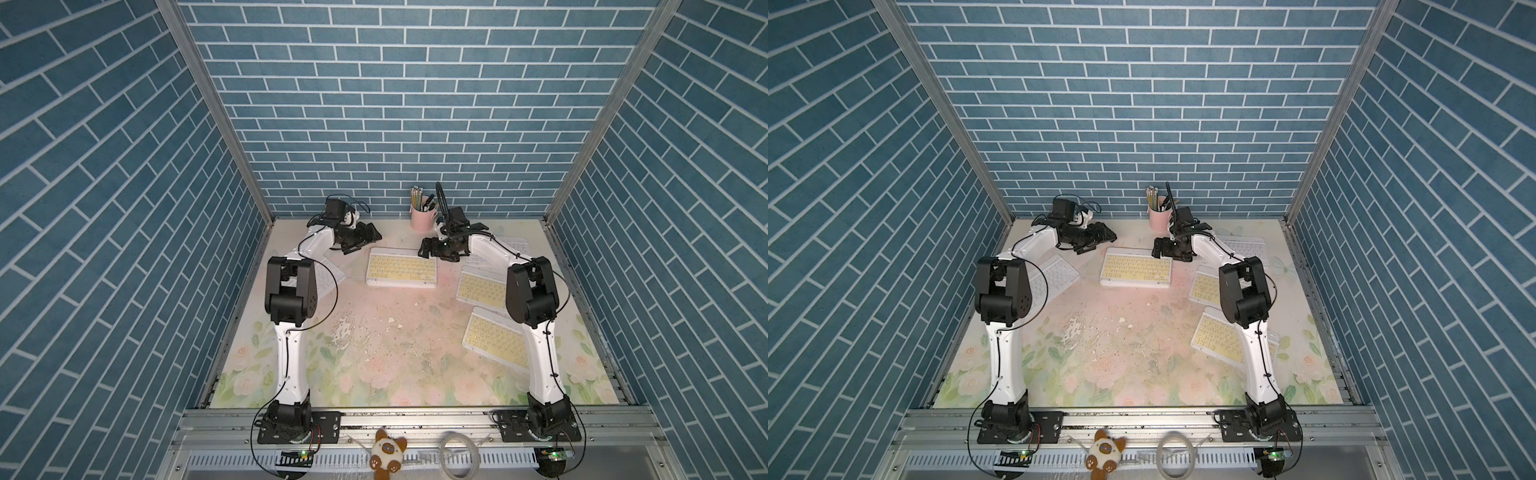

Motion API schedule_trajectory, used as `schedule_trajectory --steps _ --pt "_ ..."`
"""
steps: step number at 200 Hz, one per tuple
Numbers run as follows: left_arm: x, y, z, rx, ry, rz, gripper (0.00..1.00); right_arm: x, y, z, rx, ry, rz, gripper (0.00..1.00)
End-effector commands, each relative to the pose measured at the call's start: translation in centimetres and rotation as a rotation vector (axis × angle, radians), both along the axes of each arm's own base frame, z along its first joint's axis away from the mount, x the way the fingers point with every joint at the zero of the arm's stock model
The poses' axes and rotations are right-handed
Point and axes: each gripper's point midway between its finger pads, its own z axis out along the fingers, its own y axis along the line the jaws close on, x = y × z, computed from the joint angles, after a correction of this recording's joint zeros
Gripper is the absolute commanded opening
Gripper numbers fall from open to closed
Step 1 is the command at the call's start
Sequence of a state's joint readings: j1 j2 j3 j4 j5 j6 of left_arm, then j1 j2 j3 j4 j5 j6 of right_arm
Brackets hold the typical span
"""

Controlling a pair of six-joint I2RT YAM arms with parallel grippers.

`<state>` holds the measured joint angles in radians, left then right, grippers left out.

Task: Stack the numeric keypads
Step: Adjust the numeric keypad.

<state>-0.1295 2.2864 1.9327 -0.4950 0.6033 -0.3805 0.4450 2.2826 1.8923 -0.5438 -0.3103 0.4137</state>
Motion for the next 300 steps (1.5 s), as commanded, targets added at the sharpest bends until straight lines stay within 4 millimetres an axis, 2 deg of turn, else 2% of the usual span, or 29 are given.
schedule_trajectory --steps 1,8,11,12,15,21,31,72,126,195,249,300 --pt "1.4 -1.1 0.1 0.003 -0.044 -0.037 1.00 -0.2 0.6 2.9 0.077 -0.052 -0.009 0.95" --pt "1.9 -1.4 0.1 0.002 -0.050 -0.038 1.00 -0.4 0.5 2.4 0.078 -0.044 -0.014 0.95" --pt "1.9 -1.5 -0.5 0.005 -0.038 -0.038 1.00 -0.5 0.4 2.1 0.076 -0.039 -0.014 0.95" --pt "2.1 -1.5 -0.1 0.003 -0.048 -0.038 1.00 -0.5 0.4 2.0 0.077 -0.037 -0.014 0.95" --pt "2.3 -1.6 -0.3 0.004 -0.044 -0.038 1.00 -0.6 0.3 3.3 0.089 -0.059 -0.014 0.95" --pt "2.6 -1.8 -0.5 0.004 -0.045 -0.041 0.99 -0.8 0.2 3.4 0.093 -0.060 -0.014 0.95" --pt "3.1 -2.0 -1.0 0.003 -0.042 -0.039 1.00 -1.1 0.0 3.3 0.097 -0.056 -0.017 0.95" --pt "4.5 -2.9 -1.1 -0.017 -0.076 -0.038 1.00 -2.0 -0.9 2.8 0.109 -0.047 -0.036 0.95" --pt "4.2 -4.2 -3.3 0.016 -0.058 -0.097 1.00 -2.3 -1.5 1.6 0.126 -0.020 -0.060 0.95" --pt "3.4 -5.0 -4.9 0.123 -0.041 -0.155 1.00 -2.5 -2.0 1.0 0.129 -0.016 -0.073 0.95" --pt "2.1 -3.8 -6.1 0.288 -0.026 -0.204 1.00 -2.6 -1.9 0.2 0.138 -0.001 -0.077 0.95" --pt "2.0 -3.4 -5.5 0.311 -0.039 -0.202 1.00 -2.5 -1.8 -0.1 0.144 0.004 -0.081 0.95"
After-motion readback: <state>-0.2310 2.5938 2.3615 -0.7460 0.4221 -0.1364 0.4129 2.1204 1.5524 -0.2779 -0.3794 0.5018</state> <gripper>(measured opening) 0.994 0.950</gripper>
